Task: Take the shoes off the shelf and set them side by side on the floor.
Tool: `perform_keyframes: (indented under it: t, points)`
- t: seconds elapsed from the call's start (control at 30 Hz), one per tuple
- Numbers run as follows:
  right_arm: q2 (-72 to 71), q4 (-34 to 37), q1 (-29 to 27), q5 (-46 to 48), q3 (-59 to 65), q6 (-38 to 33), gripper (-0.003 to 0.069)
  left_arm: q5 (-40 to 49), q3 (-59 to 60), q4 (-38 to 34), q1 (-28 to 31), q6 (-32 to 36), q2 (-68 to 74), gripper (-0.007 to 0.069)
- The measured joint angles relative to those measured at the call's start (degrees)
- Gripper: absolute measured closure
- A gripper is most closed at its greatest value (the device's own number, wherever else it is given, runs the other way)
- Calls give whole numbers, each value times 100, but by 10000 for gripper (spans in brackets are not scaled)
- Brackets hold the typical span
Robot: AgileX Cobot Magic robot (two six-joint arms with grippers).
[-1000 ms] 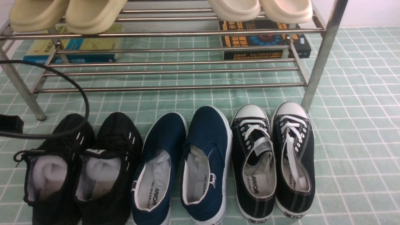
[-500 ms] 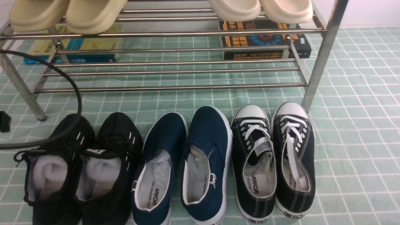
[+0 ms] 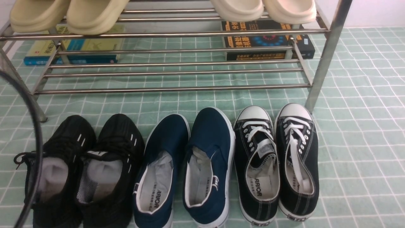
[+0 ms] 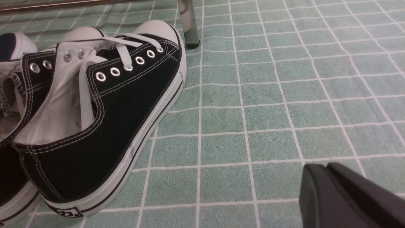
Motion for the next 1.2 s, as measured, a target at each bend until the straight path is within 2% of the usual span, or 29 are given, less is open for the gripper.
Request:
perform_keyframes:
  t: [0.13,0.2,0.23,0.27,0.3,0.47,0.9,1.2]
  points:
    - [0,0,0,0,0,-4,610,-42,786,-256,0,73,-1344,606]
    - [0,0,0,0,0,-6,609,-364,1190,-367,0,78,-1854,606]
    - [0,0,0,0,0,-6,608,-1134,1653,-431,0,-33,-2377,606]
    - [0,0,0,0,0,-6,607,-1220,1702,-435,0,-70,-2481,606]
    - [0,0,0,0,0,-6,606,-1864,2082,-434,0,-190,-2859,606]
    - [0,0,0,0,0,-6,601,-3218,2898,-429,0,-317,-3532,599]
    - [0,-5,0,0,0,-11,582,-3434,3878,-191,0,-337,-3671,588]
    - [0,-5,0,0,0,-11,570,-4315,4873,-131,0,-337,-3671,579]
